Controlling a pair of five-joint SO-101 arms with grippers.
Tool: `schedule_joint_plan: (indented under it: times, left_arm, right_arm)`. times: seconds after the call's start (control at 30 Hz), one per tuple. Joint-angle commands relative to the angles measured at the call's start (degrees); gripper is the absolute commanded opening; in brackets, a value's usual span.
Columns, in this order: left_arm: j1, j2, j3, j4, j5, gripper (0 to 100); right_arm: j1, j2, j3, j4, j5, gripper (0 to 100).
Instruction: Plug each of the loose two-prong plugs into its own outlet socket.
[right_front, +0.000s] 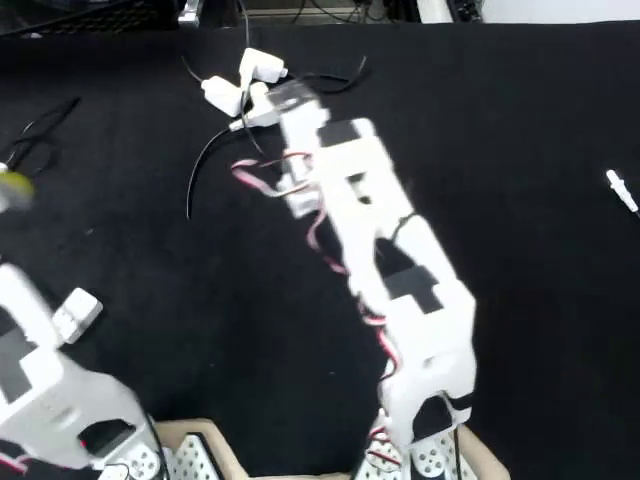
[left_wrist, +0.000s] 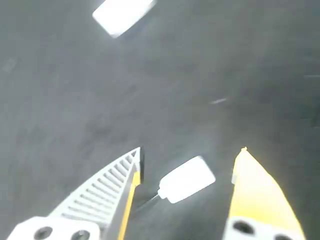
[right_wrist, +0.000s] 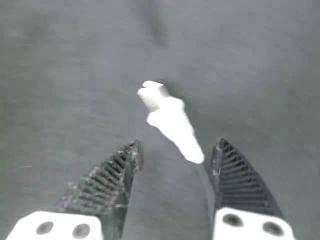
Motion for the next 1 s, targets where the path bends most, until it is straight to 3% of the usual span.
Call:
schedule_joint_plan:
  times: [0.0, 0.13, 0.37, 0.6, 0.77, 0.97]
  left_arm:
    - [-10.6, -2.8, 4.2, -0.1, -1.5, 29]
    - [-19.4, -2.9, 10.9, -5.4, -4.0, 29]
    - [-31.7, -2.8, 24.3, -19.5, -8.4, 29]
    - [-41.5, -2.8, 36.2, -33.4, -14.4, 29]
    - [-45.6, -2.8, 43.0, -39.7, -16.0, 29]
    - [-46.8, -2.9, 46.3, -40.0, -16.0, 29]
  right_arm:
    - [-6.9, -3.4, -0.3, -2.1, -1.9, 23.6]
    - [-14.6, -2.1, -0.9, -3.7, -2.6, 23.7]
    - [-28.3, 3.9, -7.0, -6.8, 7.5, 23.7]
    - [-33.9, 10.9, -18.5, -5.6, 15.2, 23.7]
    - [-34.5, 15.4, -29.8, -5.5, 6.2, 23.7]
    - [-37.2, 20.8, -40.1, -5.4, -4.1, 23.7]
